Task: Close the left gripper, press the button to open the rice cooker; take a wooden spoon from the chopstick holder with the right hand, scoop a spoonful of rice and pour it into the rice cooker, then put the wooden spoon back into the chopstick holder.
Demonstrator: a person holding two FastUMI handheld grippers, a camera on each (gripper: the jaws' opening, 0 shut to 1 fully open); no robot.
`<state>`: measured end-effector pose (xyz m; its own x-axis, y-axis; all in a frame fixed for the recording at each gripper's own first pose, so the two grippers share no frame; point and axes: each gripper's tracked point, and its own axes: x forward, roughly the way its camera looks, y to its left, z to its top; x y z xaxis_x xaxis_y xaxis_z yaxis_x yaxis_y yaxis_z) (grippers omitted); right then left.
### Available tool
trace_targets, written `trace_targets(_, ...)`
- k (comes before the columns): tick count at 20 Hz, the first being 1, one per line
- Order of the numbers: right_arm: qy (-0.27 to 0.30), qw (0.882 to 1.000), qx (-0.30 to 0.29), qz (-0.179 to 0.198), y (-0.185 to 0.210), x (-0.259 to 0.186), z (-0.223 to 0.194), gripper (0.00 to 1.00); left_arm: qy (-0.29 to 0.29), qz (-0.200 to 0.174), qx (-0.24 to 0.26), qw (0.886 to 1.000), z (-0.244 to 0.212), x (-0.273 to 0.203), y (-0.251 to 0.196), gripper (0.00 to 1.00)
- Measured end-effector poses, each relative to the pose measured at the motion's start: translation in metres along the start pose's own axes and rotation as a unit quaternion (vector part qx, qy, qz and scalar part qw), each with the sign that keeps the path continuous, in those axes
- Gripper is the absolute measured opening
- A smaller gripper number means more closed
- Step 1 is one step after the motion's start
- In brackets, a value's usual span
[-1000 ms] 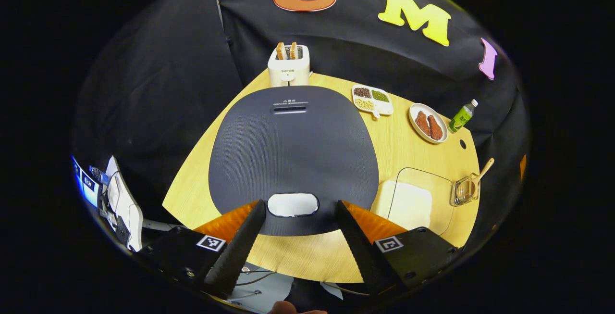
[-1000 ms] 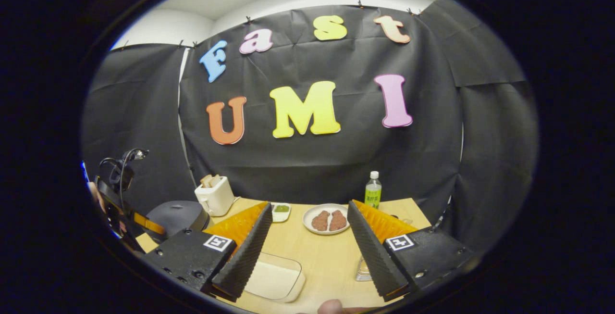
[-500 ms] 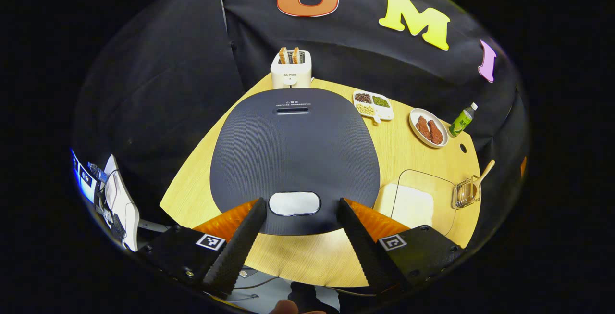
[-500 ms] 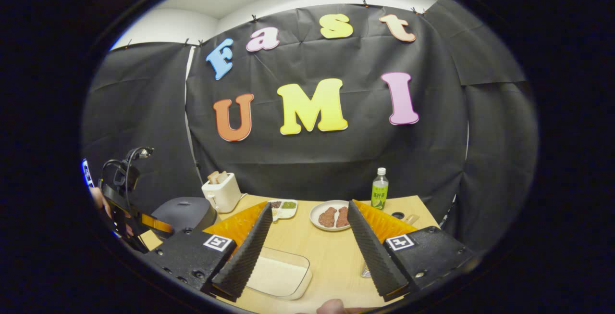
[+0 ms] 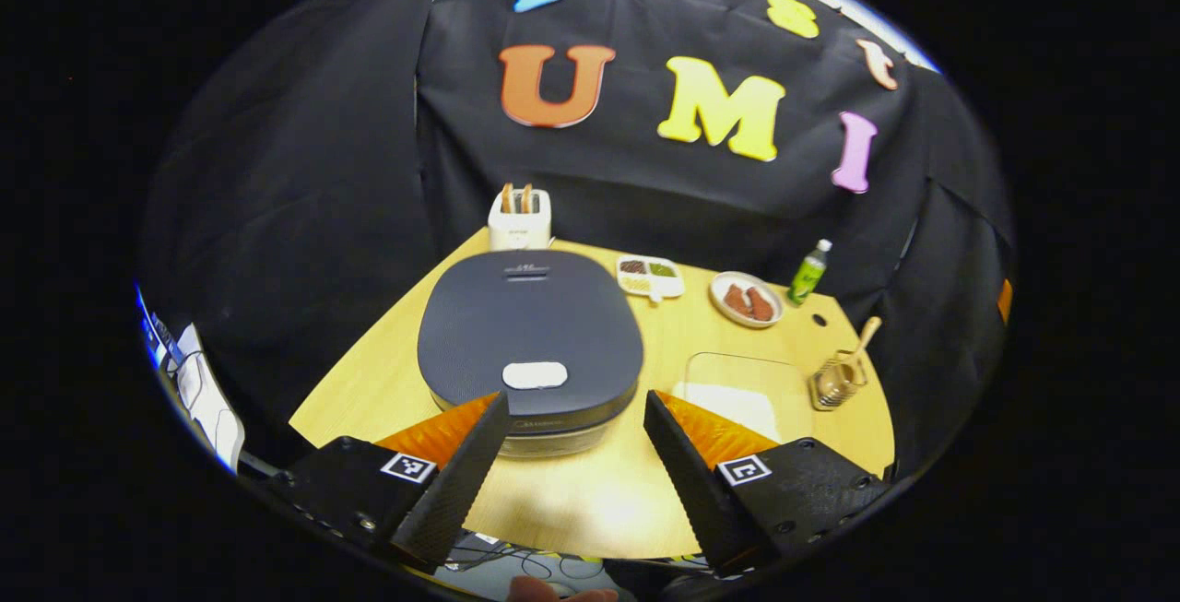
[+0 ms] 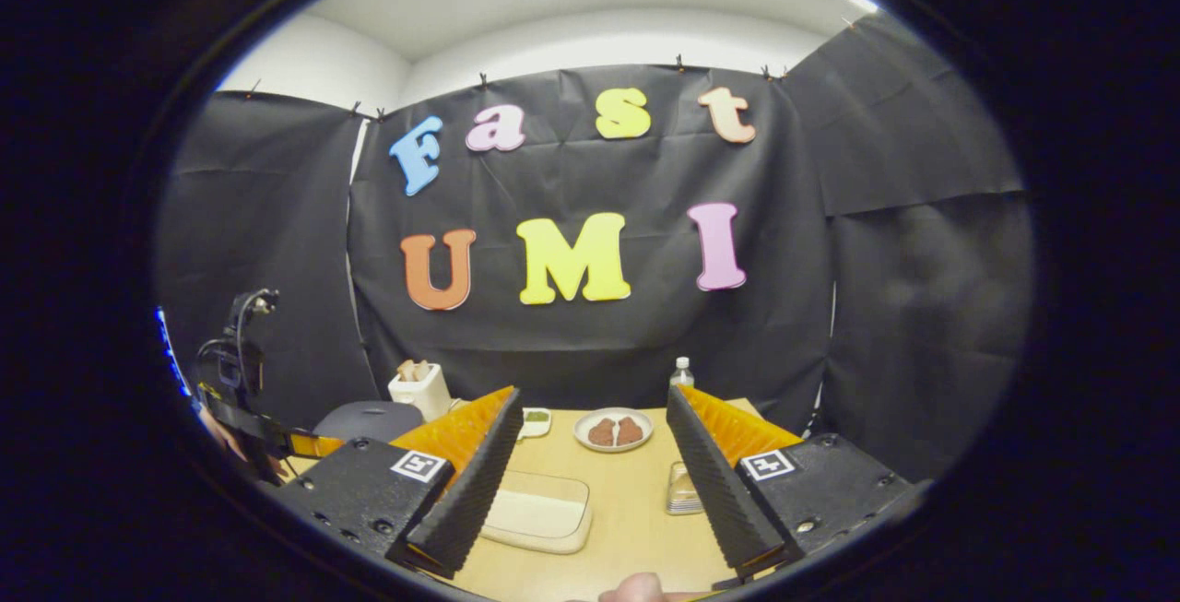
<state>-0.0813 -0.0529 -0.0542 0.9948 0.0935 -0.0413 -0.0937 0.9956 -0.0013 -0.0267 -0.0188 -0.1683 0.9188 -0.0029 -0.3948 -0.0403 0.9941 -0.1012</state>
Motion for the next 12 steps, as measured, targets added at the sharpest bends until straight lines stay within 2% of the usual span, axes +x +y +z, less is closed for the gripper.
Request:
trace_targets(4, -0.017, 1.000, -0.014, -0.016, 0.017, -0.075, 0.020, 0.99, -0.103, -0.057, 0.026, 0.993, 0.018, -0.098, -0.029, 0.95)
trace_targets(7, -0.031, 0.999, -0.026, -0.016, 0.032, -0.115, 0.032, 1.00, -0.169, -0.099, 0.012, 0.980, 0.020, -0.161, -0.055, 0.95)
trace_targets(8, -0.031, 0.999, -0.025, -0.015, 0.036, -0.126, 0.033, 1.00, -0.187, -0.110, 0.015, 0.976, 0.022, -0.169, -0.066, 0.95)
trace_targets(10, -0.028, 0.999, -0.016, -0.005, 0.048, -0.141, 0.031, 0.99, -0.223, -0.121, 0.041, 0.966, 0.021, -0.194, -0.075, 0.95)
trace_targets(12, -0.020, 1.000, -0.003, -0.003, 0.055, -0.155, 0.023, 1.00, -0.250, -0.121, 0.044, 0.960, 0.023, -0.213, -0.078, 0.94)
